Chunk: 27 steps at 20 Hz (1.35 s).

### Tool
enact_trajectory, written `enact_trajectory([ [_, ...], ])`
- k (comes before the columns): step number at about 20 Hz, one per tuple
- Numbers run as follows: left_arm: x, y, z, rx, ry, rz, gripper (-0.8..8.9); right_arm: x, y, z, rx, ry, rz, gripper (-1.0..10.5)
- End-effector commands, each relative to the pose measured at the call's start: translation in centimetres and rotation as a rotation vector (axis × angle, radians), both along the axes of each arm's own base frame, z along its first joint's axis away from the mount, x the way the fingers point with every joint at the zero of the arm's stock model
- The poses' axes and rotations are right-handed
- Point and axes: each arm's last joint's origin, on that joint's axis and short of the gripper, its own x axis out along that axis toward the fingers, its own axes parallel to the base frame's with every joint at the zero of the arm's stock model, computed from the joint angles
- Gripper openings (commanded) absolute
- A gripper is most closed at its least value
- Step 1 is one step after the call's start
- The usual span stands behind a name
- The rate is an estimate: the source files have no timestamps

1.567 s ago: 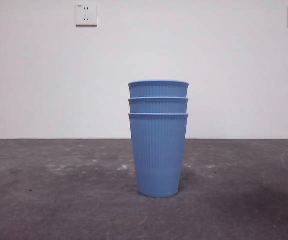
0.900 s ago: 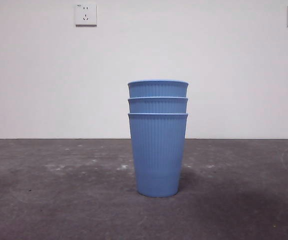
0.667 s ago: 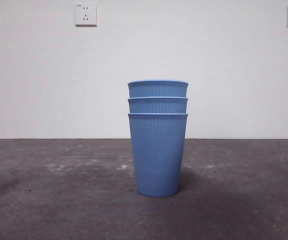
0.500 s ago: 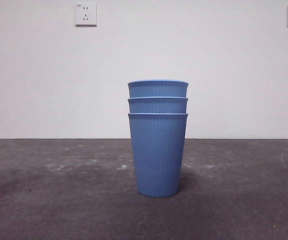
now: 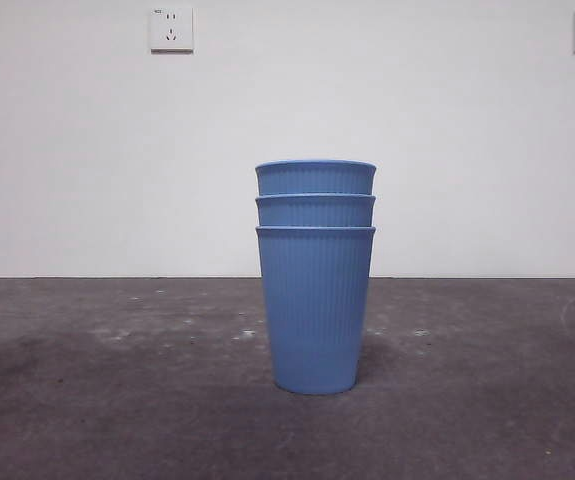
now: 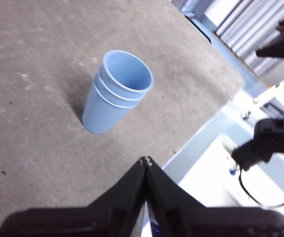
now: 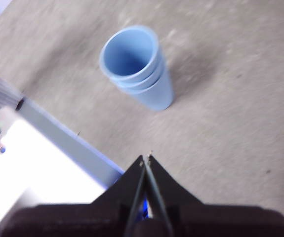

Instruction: Pick up the cup on the top,put the cup on the left,pick up the cup in the middle,put the cup on the right

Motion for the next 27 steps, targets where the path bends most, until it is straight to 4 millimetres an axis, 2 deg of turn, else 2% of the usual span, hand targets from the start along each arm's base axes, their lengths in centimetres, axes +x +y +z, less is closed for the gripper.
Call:
enact_trajectory([
  [1,-0.1,-0.1,0.0,0.021,-0.038,-0.036,0.0,0.0,0.2,0.0,-0.005,-0.011,0.026,0.1],
  [2,-0.1,-0.1,0.1,0.021,-0.039,-0.035,0.09,0.0,0.2,0.0,-0.005,-0.011,0.025,0.2],
  [3,-0.1,-0.1,0.1,0.02,-0.038,-0.034,0.94,0.0,0.2,0.0,-0.002,-0.006,0.02,1.2],
  [5,-0.1,-0.1,0.1,0.01,-0.022,-0.022,4.85,0.0,0.2,0.0,0.008,0.009,0.0,4.1],
  [6,0.0,-0.2,0.2,-0.001,-0.02,-0.015,6.1,0.0,0.2,0.0,0.009,0.01,-0.001,5.1],
  [12,0.8,-0.2,1.9,-0.02,-0.026,0.05,6.16,0.0,0.2,0.0,0.012,0.014,-0.006,5.0],
  [17,3.9,-1.6,4.7,0.056,-0.019,0.04,6.15,0.0,0.2,0.0,0.011,0.014,-0.008,5.0],
  [22,8.0,-5.8,6.7,0.199,-0.018,0.012,6.15,0.0,0.2,0.0,0.011,0.016,-0.012,5.0],
  [27,12.2,-11.5,6.0,0.342,0.015,-0.03,6.15,0.1,0.2,0.0,0.01,0.018,-0.012,5.0],
])
